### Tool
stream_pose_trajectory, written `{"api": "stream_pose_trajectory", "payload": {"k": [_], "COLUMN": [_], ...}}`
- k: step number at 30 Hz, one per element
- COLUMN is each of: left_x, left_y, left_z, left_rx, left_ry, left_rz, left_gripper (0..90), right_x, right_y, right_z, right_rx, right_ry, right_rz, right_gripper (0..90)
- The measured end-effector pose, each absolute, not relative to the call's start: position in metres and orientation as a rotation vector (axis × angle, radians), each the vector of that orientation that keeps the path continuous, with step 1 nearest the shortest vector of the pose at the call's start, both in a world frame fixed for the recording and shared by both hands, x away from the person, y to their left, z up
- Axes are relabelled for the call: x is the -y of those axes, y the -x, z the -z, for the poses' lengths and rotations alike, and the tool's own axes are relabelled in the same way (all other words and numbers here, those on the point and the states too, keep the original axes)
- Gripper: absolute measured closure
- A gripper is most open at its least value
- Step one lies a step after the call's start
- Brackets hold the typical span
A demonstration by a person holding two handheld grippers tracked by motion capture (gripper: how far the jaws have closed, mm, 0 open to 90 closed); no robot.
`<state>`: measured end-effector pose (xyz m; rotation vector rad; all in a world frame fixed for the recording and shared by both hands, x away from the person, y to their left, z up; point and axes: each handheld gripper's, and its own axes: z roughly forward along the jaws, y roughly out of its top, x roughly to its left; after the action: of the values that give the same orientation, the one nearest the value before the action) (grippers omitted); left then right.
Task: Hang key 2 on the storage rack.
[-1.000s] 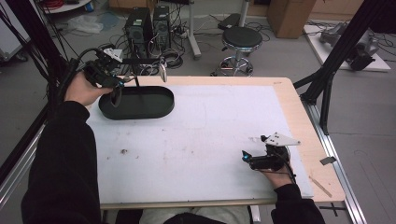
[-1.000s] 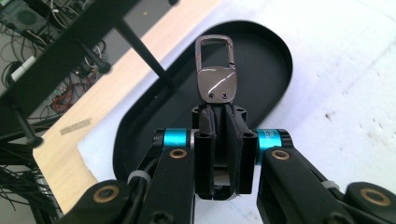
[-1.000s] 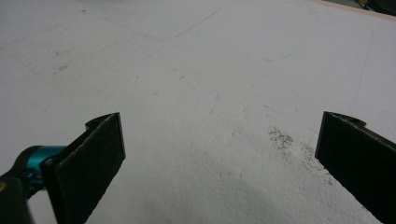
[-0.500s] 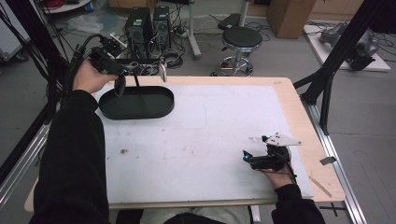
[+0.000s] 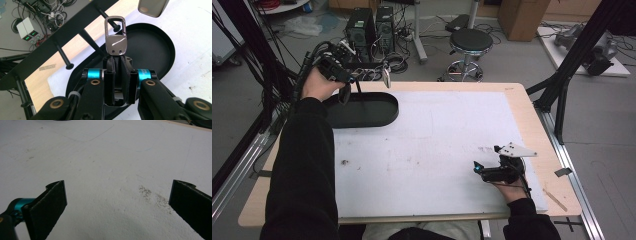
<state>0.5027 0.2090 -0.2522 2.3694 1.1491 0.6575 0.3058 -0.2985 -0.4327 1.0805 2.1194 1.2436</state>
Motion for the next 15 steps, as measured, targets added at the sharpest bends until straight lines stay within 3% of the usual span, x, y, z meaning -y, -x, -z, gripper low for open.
{"api": "stream_pose_trajectory", "payload": {"k": [11, 15], "left_x": [-0.197, -0.196], "left_y": [-0.508, -0.514], "left_z": [0.265, 0.270], "left_rx": [-1.163, -1.186], "left_ry": [-2.441, -2.398], "left_rz": [-0.731, -0.758], "left_gripper": [81.4, 81.4], "right_x": [0.299, 0.300], "right_y": [-0.303, -0.303], "right_z": [0.431, 0.431], "right_rx": [-2.112, -2.111], "right_ry": [-1.075, -1.078], "right_rz": [-1.247, -1.252], "right_gripper": [0.8, 0.8]}}
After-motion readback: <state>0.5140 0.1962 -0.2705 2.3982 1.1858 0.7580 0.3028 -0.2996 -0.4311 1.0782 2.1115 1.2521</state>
